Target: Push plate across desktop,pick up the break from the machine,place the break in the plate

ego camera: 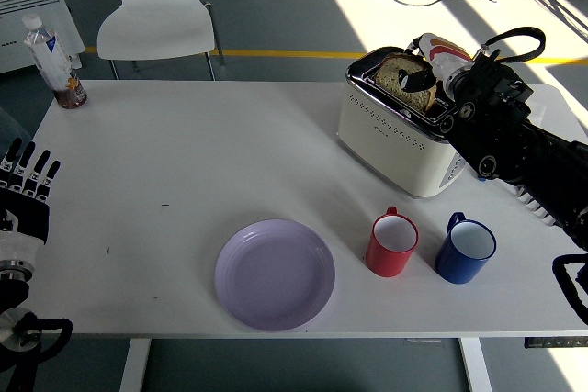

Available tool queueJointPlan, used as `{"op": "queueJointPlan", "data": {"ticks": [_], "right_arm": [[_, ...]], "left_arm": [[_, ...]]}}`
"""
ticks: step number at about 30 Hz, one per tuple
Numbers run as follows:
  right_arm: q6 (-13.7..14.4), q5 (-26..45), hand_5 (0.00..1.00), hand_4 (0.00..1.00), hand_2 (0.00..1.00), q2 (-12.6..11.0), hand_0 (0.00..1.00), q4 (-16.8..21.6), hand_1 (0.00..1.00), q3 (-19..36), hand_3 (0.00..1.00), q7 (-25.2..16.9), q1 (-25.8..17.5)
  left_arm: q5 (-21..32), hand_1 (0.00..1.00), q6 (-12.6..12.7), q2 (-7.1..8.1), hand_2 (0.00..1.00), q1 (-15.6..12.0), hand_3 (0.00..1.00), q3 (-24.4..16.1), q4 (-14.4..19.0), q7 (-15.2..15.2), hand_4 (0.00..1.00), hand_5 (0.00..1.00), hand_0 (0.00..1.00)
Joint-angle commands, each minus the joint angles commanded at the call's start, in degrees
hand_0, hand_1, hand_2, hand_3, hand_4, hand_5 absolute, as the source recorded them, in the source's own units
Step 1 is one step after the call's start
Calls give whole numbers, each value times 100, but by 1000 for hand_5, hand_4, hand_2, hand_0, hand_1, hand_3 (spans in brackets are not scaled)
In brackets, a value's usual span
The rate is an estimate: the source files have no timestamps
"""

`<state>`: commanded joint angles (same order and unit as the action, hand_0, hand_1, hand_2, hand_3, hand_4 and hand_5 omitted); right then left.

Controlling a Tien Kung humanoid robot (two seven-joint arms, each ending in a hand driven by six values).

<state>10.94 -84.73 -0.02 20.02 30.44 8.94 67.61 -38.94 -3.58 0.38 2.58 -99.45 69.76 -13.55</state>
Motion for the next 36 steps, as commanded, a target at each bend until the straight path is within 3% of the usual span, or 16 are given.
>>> {"op": "queueJointPlan", "data": {"ticks": [5, 6, 16, 21, 25, 31, 36], "right_arm": [[-28, -223, 55, 370, 471, -139, 387, 206, 432, 71, 512, 48, 56], [-29, -263, 54, 331, 461, -159, 390, 236, 426, 88, 502, 54, 62], [-206, -1258, 57, 308, 453, -831, 391, 1229, 415, 778, 498, 191, 236], [-226, -1689, 64, 300, 447, -1190, 383, 2049, 408, 1293, 496, 319, 226], [-316, -1639, 68, 299, 433, -1447, 368, 2858, 393, 1510, 490, 485, 95], [-660, -710, 69, 298, 434, -1925, 367, 4235, 393, 1092, 491, 796, -200], [-781, 92, 75, 289, 433, -2066, 367, 5204, 394, 543, 491, 968, -400]], "left_arm": [[-12, 829, -4, 5, 881, 29, 834, -3, -1, 1, 493, 998, 822], [-14, 828, -5, 5, 881, 32, 834, -4, -2, 2, 492, 998, 821], [-34, 828, -23, 28, 881, 22, 833, -45, 1, -4, 493, 998, 822], [-40, 827, -18, 30, 881, 19, 833, -47, 0, 0, 493, 998, 821], [-44, 827, -14, 30, 881, 8, 833, -58, 1, 2, 493, 998, 820], [-44, 827, -12, 42, 880, -7, 833, -76, 15, -1, 493, 998, 821], [-42, 828, -10, 29, 881, -17, 832, -100, 12, 1, 492, 998, 821]]}}
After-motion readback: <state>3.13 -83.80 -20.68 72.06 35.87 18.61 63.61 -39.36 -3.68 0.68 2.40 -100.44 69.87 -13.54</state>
